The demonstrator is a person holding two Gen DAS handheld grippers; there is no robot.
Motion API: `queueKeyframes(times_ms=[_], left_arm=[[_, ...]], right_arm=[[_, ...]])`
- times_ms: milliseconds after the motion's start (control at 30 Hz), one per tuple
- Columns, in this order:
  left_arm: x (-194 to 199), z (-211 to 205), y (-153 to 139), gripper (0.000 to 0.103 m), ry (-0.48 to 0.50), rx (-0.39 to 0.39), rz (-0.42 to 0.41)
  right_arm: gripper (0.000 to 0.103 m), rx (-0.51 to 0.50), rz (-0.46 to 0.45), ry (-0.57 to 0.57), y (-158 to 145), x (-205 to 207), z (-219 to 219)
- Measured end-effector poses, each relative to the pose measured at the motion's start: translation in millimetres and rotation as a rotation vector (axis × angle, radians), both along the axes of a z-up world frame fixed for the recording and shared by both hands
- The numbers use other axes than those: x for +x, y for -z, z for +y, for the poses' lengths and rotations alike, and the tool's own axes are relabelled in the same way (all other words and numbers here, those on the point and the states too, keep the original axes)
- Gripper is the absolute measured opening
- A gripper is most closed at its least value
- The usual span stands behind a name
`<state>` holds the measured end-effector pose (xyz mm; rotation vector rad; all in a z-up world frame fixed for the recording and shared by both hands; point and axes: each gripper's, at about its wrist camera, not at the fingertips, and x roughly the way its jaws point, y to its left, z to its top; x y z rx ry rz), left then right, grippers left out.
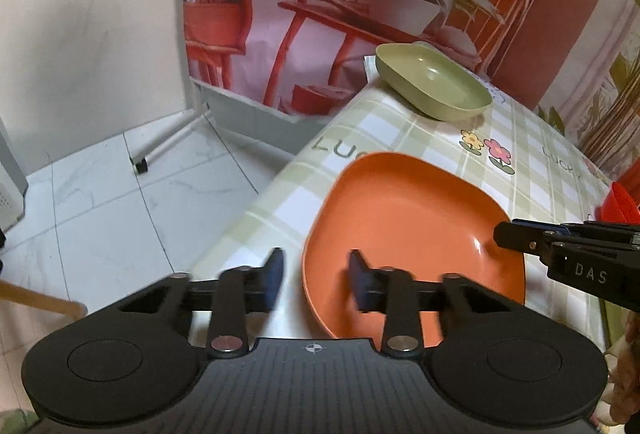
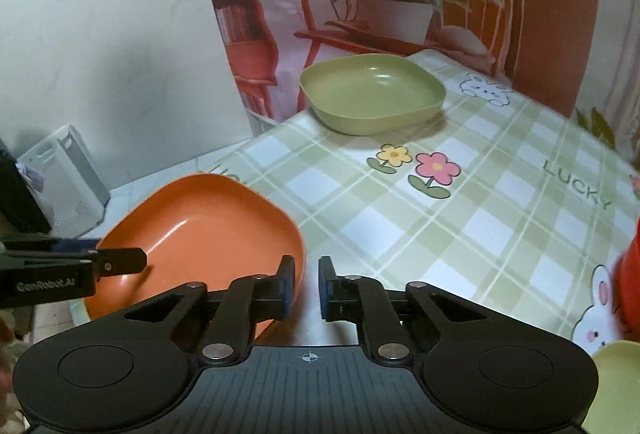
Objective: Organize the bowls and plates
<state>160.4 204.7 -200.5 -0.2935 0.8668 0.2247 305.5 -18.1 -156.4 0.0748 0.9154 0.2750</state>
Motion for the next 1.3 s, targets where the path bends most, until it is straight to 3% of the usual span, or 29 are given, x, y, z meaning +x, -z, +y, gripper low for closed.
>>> queueKeyframes(times_ms=[100, 200, 367, 733, 1133, 1300], left_arm=[[-4.1, -4.2, 1.6, 0.015, -0.003, 0.001, -0.001], [-4.2, -3.9, 0.6, 0.012, -0.015, -0.011, 0.0], [-3.4, -12.9, -6.1, 0.012, -0.002, -0.012, 0.003], [10.0, -61.3, -35.8, 0.012, 0.129, 0.028, -0.05], [20.2, -148.5, -54.4, 0.012, 0.333, 0.069, -0.086], [36.0, -186.5, -53.5, 0.012, 0.481, 0.069, -0.069]], right_arm=[[0.006, 0.002, -0.004, 0.001, -2.1, -3.8, 1.7], [0.006, 0.022, 0.01, 0.021, -3.4, -6.8, -2.9], [0.005, 0.045, 0.0, 0.061, -11.8, -17.2, -14.6], [0.005, 0.096, -0.055, 0.217, -40.1, -51.1, -69.0], [0.005, 0.118, -0.109, 0.407, -58.2, -116.2, -152.6], [0.005, 0.124, -0.092, 0.507, -52.8, -147.8, -187.3]])
